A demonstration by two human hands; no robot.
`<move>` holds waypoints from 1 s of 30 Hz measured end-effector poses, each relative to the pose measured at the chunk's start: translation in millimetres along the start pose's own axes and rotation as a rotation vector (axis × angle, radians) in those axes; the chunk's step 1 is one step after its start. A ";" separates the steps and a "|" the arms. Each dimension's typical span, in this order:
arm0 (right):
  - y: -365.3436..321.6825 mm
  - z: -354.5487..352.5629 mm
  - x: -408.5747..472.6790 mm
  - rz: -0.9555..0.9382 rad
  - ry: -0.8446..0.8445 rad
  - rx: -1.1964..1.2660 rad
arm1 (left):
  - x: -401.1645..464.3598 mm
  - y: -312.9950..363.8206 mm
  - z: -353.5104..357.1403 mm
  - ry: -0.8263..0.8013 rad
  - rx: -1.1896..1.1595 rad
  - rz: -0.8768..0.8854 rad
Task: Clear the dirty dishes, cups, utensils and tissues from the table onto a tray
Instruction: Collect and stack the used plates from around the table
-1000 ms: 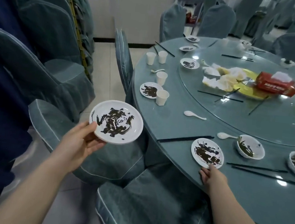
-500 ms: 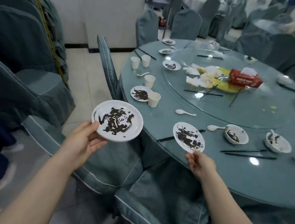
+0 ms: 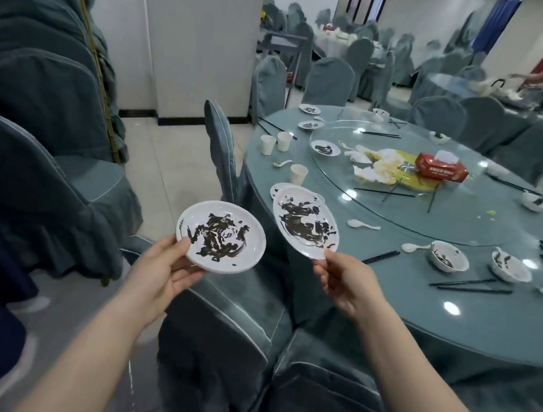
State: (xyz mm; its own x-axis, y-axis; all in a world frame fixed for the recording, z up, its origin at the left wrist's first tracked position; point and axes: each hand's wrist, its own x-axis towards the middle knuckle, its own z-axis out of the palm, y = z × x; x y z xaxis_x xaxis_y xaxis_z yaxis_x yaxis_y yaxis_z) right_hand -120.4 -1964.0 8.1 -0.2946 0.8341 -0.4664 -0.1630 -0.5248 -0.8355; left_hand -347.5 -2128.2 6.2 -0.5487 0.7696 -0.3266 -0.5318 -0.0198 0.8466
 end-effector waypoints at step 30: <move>62.9 383.8 170.6 0.153 -0.587 -0.284 | 193.2 178.8 -219.6 0.035 0.071 -0.004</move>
State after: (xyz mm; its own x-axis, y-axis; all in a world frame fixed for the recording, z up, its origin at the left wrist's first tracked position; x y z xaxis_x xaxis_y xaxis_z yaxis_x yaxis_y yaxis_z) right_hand -542.3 -1920.0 -12.5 -0.7712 0.4807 -0.4173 0.1521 -0.4975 -0.8541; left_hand -690.2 -2123.3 2.2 -0.5695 0.7470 -0.3430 -0.4874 0.0291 0.8727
